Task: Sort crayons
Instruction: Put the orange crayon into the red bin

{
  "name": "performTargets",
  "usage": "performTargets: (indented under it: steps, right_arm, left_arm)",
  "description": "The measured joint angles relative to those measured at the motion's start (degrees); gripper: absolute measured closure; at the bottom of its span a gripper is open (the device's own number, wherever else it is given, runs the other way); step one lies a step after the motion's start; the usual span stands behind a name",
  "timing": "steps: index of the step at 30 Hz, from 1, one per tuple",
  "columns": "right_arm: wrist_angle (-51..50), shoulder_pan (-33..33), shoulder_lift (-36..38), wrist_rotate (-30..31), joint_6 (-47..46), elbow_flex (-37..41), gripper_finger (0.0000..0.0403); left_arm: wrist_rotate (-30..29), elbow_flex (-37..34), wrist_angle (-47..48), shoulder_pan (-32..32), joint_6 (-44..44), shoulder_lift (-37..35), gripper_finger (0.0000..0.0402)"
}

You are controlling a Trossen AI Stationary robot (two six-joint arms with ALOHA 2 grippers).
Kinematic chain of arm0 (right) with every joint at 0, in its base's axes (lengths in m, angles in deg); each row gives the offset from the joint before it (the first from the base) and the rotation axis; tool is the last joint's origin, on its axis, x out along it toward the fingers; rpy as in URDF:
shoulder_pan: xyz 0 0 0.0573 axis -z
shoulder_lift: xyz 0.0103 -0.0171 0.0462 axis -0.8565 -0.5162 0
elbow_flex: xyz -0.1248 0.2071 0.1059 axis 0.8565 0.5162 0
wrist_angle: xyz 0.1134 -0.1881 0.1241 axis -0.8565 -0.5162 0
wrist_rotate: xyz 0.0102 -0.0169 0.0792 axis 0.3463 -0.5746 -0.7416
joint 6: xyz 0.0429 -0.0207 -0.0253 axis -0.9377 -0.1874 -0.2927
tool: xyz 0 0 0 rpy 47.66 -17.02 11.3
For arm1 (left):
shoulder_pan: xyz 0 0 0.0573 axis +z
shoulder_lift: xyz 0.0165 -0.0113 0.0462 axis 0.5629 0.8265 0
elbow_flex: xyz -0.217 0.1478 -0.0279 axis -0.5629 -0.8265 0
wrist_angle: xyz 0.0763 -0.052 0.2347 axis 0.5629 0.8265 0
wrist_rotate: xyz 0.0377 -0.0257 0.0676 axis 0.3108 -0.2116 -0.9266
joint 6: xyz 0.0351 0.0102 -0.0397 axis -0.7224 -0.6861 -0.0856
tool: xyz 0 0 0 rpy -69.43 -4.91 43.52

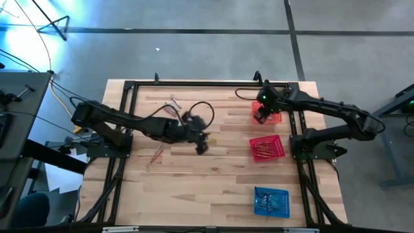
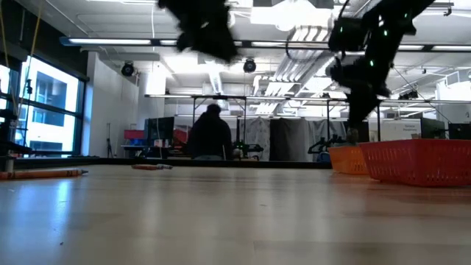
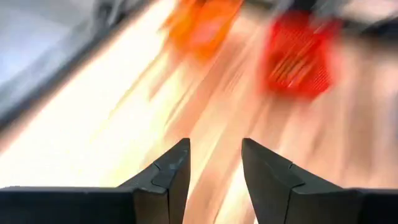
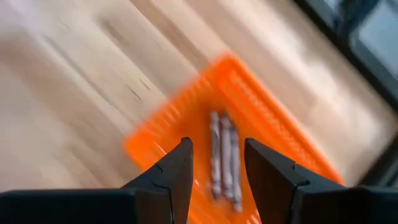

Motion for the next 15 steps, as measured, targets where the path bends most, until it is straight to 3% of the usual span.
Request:
performTargets:
  steps: [3,7,11,15]
  right_arm:
    - [3.23,-2.61,1.74,-1.92,1.16,-2.32,0.0266]
    - [8.17,-6.79,3.20,-7.32,2.31,-3.59,0.0266]
    - [10.98,-10.74,3.49,-8.88,2.35,-4.15,0.0266]
    - [11.63,-13.89,3.56,-8.86,2.30,-4.16,0.0265]
  left_arm:
    - [0.53,0.01,20.20,-0.27,13.28,-1.22,0.0271]
    - [5.53,-0.08,42.25,-3.07,29.06,-0.67,0.0271]
    - [9.21,-0.10,53.13,-6.28,38.97,-0.55,0.0271]
    - [12.54,-0.35,54.43,-9.16,44.12,-0.53,0.0271]
